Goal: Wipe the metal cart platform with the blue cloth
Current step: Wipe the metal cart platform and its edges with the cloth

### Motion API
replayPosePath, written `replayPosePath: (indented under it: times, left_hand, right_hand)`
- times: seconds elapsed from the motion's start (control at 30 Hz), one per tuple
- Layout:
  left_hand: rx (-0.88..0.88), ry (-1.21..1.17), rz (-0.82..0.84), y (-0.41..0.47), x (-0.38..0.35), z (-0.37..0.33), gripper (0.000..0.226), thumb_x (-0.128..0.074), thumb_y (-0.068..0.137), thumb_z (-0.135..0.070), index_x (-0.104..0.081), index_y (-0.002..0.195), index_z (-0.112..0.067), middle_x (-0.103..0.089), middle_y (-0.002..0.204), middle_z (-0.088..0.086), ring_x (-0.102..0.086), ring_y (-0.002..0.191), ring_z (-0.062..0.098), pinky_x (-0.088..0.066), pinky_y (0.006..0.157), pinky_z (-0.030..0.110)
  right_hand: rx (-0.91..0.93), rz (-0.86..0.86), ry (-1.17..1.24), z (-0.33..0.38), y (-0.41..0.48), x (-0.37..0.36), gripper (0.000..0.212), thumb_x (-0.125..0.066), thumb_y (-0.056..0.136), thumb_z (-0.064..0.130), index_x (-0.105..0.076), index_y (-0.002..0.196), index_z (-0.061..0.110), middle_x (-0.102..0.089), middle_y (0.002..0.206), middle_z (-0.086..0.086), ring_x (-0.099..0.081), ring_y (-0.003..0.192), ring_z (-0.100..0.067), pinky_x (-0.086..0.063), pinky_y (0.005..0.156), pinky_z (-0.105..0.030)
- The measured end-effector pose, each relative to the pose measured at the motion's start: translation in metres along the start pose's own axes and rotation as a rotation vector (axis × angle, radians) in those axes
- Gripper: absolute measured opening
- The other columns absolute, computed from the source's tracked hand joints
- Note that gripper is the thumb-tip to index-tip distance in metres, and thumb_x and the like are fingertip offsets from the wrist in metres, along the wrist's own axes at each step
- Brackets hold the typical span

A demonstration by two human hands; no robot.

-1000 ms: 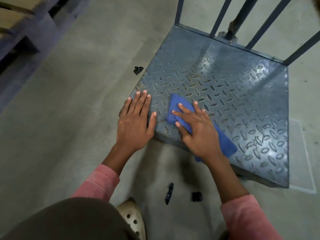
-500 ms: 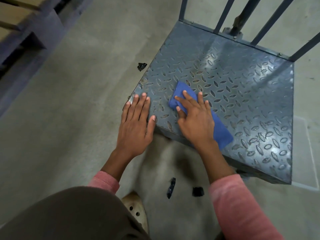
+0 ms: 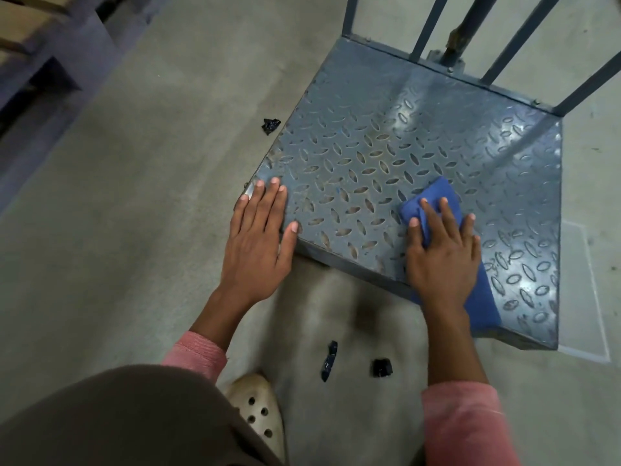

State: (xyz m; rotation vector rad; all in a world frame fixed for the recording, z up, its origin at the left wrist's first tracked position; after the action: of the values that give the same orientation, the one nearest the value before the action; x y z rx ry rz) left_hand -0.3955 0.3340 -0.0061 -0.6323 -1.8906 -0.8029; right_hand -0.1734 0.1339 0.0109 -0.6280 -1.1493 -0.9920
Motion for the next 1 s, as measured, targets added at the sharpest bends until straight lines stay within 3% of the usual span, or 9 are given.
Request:
replayPosePath:
  times: [0.07,0.2,0.27,0.5,0.7,1.0]
  left_hand:
    - [0.017,-0.005,-0.014,-0.001,0.0,-0.001,0.062,-0.025,0.111,-0.039,-0.02,0.165,-0.01,-0.015,0.174,0.006,-0.002,0.162,0.019,-0.009,0.13,0.049]
    - [0.0,0.003,-0.048,-0.001,0.002,-0.002,0.061,-0.026,0.11,-0.037,-0.026,0.163,-0.007,-0.02,0.172,0.008,-0.009,0.161,0.022,-0.013,0.13,0.049]
    - [-0.015,0.006,-0.042,-0.001,0.003,-0.002,0.061,-0.026,0.11,-0.038,-0.027,0.163,-0.007,-0.02,0.172,0.008,-0.01,0.161,0.023,-0.014,0.129,0.05]
    - [0.009,-0.034,-0.006,-0.007,0.004,0.001,0.063,-0.023,0.11,-0.043,-0.021,0.165,-0.011,-0.015,0.174,0.004,-0.002,0.162,0.018,-0.009,0.13,0.048]
    - [0.006,-0.063,-0.038,-0.009,0.006,0.001,0.062,-0.028,0.111,-0.04,-0.024,0.164,-0.009,-0.018,0.173,0.006,-0.006,0.162,0.02,-0.012,0.13,0.049]
    - [-0.001,-0.141,0.009,-0.026,0.012,0.009,0.068,-0.053,0.107,-0.027,-0.022,0.165,-0.012,-0.015,0.174,0.003,-0.003,0.162,0.019,-0.015,0.13,0.05]
  right_hand:
    - [0.0,-0.027,-0.004,0.022,-0.008,-0.003,0.05,-0.032,0.103,0.052,-0.041,0.15,0.04,-0.031,0.163,0.007,-0.017,0.153,-0.034,-0.018,0.122,-0.052]
    - [0.388,0.05,-0.033,0.11,-0.066,-0.03,0.048,-0.037,0.105,0.049,-0.04,0.151,0.038,-0.031,0.162,0.01,-0.014,0.154,-0.029,-0.017,0.123,-0.048]
    - [0.491,0.097,-0.038,0.123,-0.07,-0.036,0.049,-0.035,0.104,0.051,-0.038,0.152,0.039,-0.029,0.163,0.013,-0.011,0.155,-0.025,-0.016,0.123,-0.045]
    - [0.211,0.075,-0.016,0.081,0.006,-0.029,0.052,-0.031,0.104,0.057,-0.036,0.153,0.039,-0.026,0.164,0.009,-0.011,0.155,-0.03,-0.016,0.123,-0.05]
    - [0.454,0.126,-0.04,0.127,-0.07,-0.04,0.052,-0.033,0.104,0.054,-0.035,0.153,0.039,-0.025,0.164,0.012,-0.007,0.156,-0.026,-0.014,0.123,-0.044]
    - [0.489,0.205,-0.026,0.157,-0.015,-0.056,0.052,-0.028,0.105,0.055,-0.029,0.155,0.04,-0.017,0.166,0.013,-0.002,0.156,-0.026,-0.01,0.125,-0.046]
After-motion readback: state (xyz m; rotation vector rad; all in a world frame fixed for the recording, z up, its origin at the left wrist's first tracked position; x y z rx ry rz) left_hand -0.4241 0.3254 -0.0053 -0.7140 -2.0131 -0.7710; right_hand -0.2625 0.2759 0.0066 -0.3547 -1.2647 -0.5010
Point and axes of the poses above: each hand's wrist, its own y-axis towards the middle knuckle, its own x-axis out of the back of the hand, z = x × y, the point moved 10 cm from there along y, towards the middle knuckle
